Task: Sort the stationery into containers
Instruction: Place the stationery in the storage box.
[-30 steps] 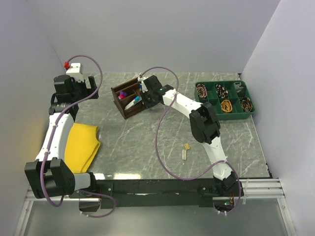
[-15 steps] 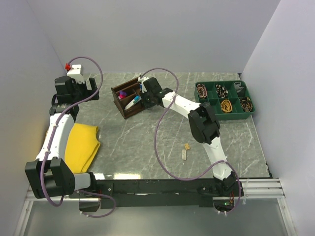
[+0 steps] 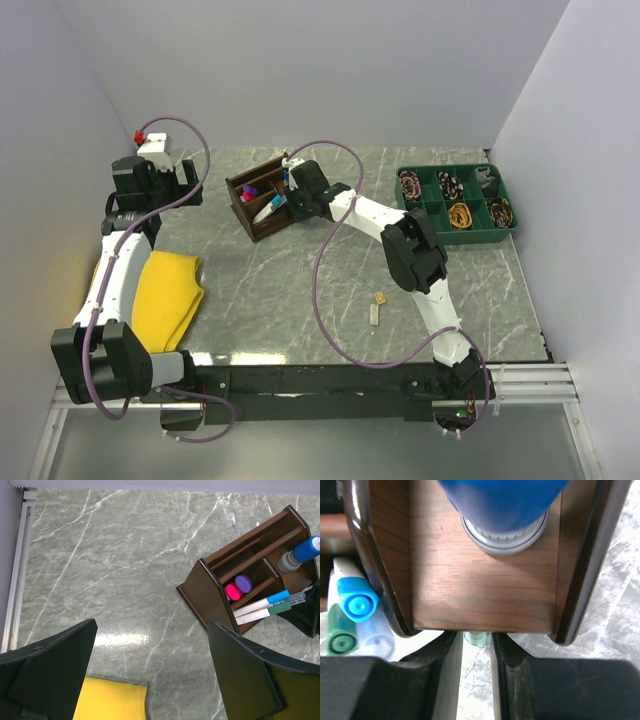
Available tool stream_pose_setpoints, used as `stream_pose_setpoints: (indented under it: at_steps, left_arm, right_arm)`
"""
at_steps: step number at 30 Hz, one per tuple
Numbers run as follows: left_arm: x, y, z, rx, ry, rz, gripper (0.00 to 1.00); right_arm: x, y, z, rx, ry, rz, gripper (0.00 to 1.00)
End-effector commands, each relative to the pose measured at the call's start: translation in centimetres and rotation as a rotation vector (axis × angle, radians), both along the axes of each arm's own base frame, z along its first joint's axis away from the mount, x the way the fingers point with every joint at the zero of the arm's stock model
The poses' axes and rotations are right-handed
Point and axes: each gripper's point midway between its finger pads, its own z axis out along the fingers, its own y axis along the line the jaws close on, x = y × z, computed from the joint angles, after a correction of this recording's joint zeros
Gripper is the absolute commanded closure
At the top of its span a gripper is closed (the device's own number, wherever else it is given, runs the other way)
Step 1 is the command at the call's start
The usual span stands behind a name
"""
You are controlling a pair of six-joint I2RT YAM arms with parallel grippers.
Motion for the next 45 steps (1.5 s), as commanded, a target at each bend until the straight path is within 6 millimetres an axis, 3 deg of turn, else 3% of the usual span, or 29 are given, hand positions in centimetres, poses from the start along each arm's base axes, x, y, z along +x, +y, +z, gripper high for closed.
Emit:
stream_pose_setpoints:
  at_steps: [1,4,15,20,24,25,27,35,45]
  left_arm:
    - [-0.1,-0.3,2.3,-0.017,-0.082,-0.013,0.01]
    - [-0.2,-0.3,2.2,-0.017,-0.082,-0.010,0.01]
    - [-0.2,-0.4,2.3,-0.019,-0.090,-0.013,0.01]
    - [-0.1,-0.3,2.4,-0.021,-0.099,-0.011,0.00]
    - [-0.2,-0.2,2.5,-0.017,-0.100,-0.006,0.01]
    - [-0.2,-0.2,2.5,-0.017,-0.100,-0.004,0.00]
    - [-0.3,-0.2,2.5,-0.016,-0.102,-0.003,0.00]
    - [-0.4,0.1,2.4,-0.015,-0.097,0.006,0.01]
    - [-0.1,0.6,2.3,-0.016,-0.095,0.017,0.01]
  right_arm:
    - [0.1,0.8,4.8,0.065,-0.085,-0.008,0.65]
    - [-0.1,0.6,4.9,0.064,-0.083,-0.009,0.54]
    - [-0.9,0.2,5.9,0.068,-0.086,-0.006,0.53]
    - [-1.9,-0.7,5.3,0.051,-0.068,-0.007,0.53]
    - [-2.8,-1.4,4.4,0.035,-0.046,-0.006,0.67]
    - [-2.9,-1.5,4.2,0.033,-0.044,-0.006,0.84]
    - [-3.3,-1.4,3.8,0.033,-0.029,0.006,1.00]
    - [-3.2,-0.9,1.9,0.015,-0.004,0.024,1.00]
    - [-2.3,-0.5,1.4,0.004,-0.011,0.024,1.00]
